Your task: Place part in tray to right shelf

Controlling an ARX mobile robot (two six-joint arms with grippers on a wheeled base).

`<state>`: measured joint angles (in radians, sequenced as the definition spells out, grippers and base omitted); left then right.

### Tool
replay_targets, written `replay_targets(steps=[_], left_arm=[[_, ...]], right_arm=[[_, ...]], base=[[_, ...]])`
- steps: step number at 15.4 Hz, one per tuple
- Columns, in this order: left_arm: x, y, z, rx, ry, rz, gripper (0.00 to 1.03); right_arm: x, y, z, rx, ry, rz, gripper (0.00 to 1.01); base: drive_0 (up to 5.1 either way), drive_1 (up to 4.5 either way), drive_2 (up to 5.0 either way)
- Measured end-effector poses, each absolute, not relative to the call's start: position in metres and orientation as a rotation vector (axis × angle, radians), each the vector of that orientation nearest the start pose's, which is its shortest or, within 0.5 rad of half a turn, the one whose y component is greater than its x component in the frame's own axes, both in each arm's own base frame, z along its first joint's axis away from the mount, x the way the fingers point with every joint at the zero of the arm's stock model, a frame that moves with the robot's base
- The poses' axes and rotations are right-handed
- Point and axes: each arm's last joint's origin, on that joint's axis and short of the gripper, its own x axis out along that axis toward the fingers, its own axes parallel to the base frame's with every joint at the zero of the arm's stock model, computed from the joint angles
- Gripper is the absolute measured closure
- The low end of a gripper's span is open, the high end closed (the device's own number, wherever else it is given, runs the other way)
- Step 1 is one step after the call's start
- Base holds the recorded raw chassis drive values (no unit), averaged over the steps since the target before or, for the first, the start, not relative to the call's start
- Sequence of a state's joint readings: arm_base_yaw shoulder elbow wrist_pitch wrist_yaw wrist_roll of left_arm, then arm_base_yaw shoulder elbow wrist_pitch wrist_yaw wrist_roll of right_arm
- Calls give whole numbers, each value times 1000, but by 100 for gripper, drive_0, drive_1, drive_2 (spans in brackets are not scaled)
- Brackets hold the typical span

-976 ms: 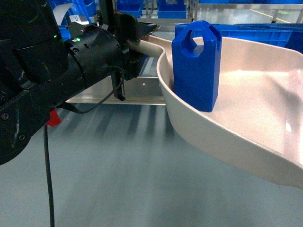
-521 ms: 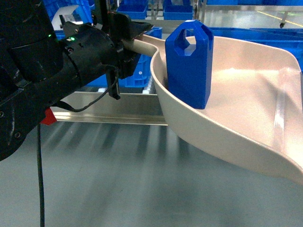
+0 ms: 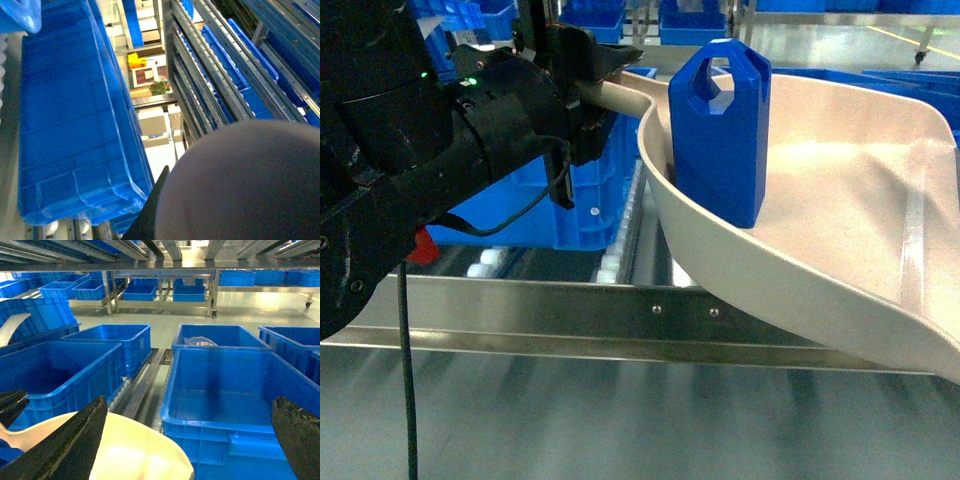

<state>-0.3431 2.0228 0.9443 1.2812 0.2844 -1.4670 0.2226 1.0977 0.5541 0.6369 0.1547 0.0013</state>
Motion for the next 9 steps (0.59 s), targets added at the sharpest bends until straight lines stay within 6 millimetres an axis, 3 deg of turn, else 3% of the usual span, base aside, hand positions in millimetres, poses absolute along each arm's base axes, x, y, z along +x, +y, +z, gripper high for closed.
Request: replay_targets(steps=[9], left_arm=[[372,-142,172,-1414,296,-658,91]], right_arm=[[232,48,272,19,-90,68,3]], base=[[0,0,0]])
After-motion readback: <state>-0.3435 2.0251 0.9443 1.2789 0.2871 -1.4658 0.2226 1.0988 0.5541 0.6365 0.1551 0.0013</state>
